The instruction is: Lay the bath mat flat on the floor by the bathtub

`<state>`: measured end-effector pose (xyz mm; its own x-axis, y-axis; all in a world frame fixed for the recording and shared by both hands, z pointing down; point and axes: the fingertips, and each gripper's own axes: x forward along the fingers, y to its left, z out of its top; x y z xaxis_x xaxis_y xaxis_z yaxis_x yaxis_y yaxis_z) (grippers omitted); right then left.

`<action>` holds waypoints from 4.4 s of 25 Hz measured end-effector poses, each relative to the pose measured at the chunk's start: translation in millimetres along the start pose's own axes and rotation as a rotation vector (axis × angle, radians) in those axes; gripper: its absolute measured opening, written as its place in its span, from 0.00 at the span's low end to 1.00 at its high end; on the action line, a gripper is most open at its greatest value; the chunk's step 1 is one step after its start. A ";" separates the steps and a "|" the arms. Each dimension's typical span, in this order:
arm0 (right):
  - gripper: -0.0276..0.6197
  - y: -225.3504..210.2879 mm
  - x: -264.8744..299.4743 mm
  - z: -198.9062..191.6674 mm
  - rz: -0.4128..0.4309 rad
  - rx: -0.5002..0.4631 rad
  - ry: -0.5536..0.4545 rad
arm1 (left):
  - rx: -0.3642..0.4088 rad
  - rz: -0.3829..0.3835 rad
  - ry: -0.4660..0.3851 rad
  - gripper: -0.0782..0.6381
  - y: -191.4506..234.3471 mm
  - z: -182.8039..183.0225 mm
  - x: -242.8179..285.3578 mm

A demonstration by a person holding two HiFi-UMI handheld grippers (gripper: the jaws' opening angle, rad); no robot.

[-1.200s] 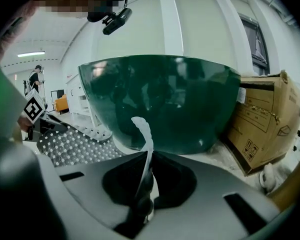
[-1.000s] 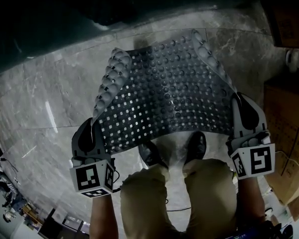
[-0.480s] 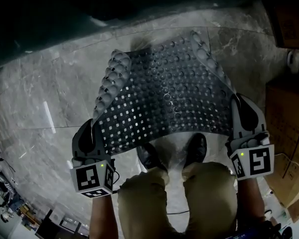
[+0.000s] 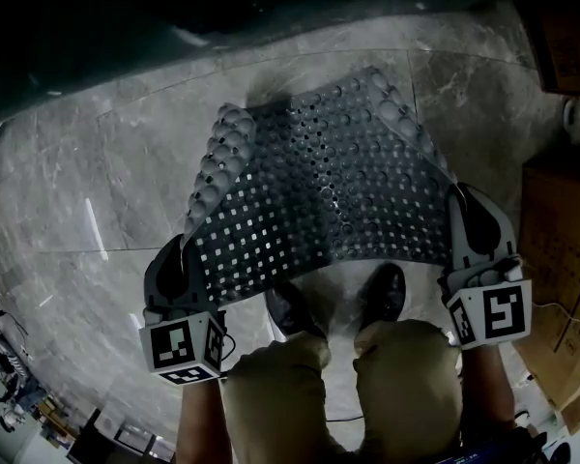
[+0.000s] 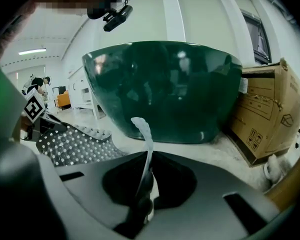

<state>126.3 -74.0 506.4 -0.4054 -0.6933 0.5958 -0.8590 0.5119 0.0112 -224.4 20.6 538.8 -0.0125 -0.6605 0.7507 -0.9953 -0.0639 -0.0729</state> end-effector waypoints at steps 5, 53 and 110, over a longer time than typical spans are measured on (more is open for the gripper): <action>0.09 -3.1 0.7 -9.9 0.001 -0.007 0.011 | -0.009 0.005 0.009 0.16 -3.9 -12.7 5.0; 0.09 -16.4 20.3 -51.3 -0.060 0.004 0.041 | -0.061 0.050 0.054 0.16 35.5 -104.1 42.2; 0.09 -93.8 70.6 -155.1 -0.197 0.065 0.141 | -0.167 0.195 0.104 0.16 79.2 -182.1 107.3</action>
<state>226.8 -92.3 672.0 -0.1846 -0.6967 0.6932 -0.9372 0.3371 0.0892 -322.1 80.9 733.1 -0.2063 -0.5670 0.7975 -0.9751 0.1867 -0.1195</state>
